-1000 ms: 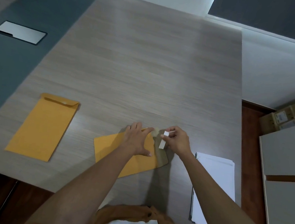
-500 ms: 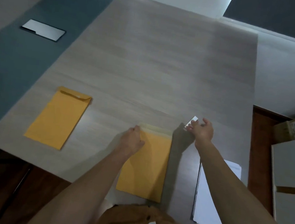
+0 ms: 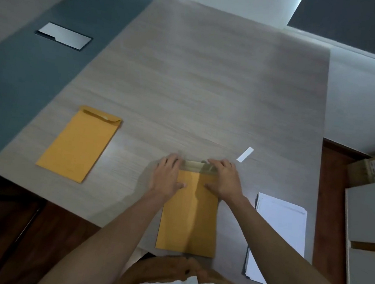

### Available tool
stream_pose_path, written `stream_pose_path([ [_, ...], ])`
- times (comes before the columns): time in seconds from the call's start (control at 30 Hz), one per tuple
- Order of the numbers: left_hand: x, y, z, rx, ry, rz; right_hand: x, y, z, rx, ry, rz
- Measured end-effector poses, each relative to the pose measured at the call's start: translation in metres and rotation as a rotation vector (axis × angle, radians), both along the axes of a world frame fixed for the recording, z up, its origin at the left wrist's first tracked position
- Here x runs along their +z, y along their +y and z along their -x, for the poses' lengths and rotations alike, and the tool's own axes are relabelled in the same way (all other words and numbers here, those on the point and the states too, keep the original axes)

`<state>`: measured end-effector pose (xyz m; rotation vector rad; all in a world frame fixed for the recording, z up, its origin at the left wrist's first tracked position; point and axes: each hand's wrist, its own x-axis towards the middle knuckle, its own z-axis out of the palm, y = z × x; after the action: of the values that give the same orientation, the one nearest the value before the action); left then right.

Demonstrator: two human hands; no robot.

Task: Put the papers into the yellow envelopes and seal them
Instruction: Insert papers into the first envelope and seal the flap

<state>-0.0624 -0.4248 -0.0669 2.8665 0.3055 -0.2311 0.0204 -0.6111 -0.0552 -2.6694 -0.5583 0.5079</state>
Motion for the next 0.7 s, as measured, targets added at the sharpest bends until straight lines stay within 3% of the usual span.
stream_pose_path([
  [0.13,0.0,0.004,0.004,-0.051,-0.086,0.005,-0.001,-0.002,0.008,0.097,-0.159,-0.002],
  [0.4,-0.022,0.016,0.034,-0.212,-0.24,0.119,-0.016,-0.016,0.042,0.19,-0.227,-0.076],
  [0.6,-0.027,0.015,0.043,-0.28,-0.169,0.072,-0.023,-0.004,0.058,0.262,-0.238,-0.035],
  [0.7,-0.021,0.015,0.042,-0.281,-0.077,0.103,-0.024,0.007,0.062,0.345,-0.285,0.087],
])
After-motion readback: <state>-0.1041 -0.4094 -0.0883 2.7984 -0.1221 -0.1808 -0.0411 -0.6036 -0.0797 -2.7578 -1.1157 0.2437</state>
